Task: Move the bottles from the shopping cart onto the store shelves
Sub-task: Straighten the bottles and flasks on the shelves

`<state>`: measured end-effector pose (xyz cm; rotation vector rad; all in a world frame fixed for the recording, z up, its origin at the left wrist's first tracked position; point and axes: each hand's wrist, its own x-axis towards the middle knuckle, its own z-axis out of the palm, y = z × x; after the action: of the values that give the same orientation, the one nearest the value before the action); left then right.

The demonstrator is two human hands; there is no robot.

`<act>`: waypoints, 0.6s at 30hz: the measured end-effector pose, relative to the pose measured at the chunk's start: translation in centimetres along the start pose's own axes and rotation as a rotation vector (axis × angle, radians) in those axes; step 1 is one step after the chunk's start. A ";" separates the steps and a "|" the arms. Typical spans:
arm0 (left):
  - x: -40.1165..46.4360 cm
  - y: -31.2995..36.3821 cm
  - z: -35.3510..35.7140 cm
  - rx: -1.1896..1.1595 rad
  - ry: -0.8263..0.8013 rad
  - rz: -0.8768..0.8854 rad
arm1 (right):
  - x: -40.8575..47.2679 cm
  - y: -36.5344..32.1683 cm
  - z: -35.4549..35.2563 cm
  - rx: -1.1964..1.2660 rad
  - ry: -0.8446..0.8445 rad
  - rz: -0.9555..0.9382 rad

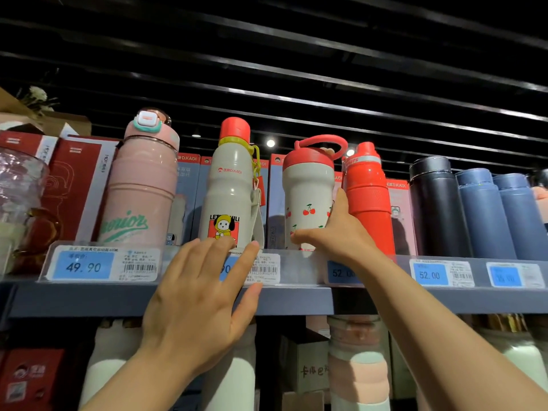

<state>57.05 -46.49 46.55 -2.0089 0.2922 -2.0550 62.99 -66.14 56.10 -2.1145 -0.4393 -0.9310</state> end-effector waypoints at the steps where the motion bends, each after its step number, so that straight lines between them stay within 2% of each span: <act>1: 0.0 0.0 0.0 0.000 0.002 0.001 | 0.0 -0.1 -0.1 0.014 -0.022 0.006; 4: 0.0 -0.1 0.0 0.000 0.003 0.001 | -0.1 -0.6 0.0 -0.034 -0.075 0.046; 7: 0.0 -0.1 0.0 -0.009 0.007 -0.005 | -0.1 -0.8 0.3 -0.093 -0.053 0.044; 11: 0.1 0.0 0.1 -0.012 0.026 0.002 | 0.0 -0.5 -0.1 -0.050 -0.079 -0.011; 18: -0.1 -0.1 0.2 0.004 0.032 0.004 | 1.4 -0.3 0.2 -0.012 -0.180 0.019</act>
<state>57.26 -46.38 46.49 -1.9727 0.2981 -2.0854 63.90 -65.77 57.17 -2.2186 -0.5045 -0.7364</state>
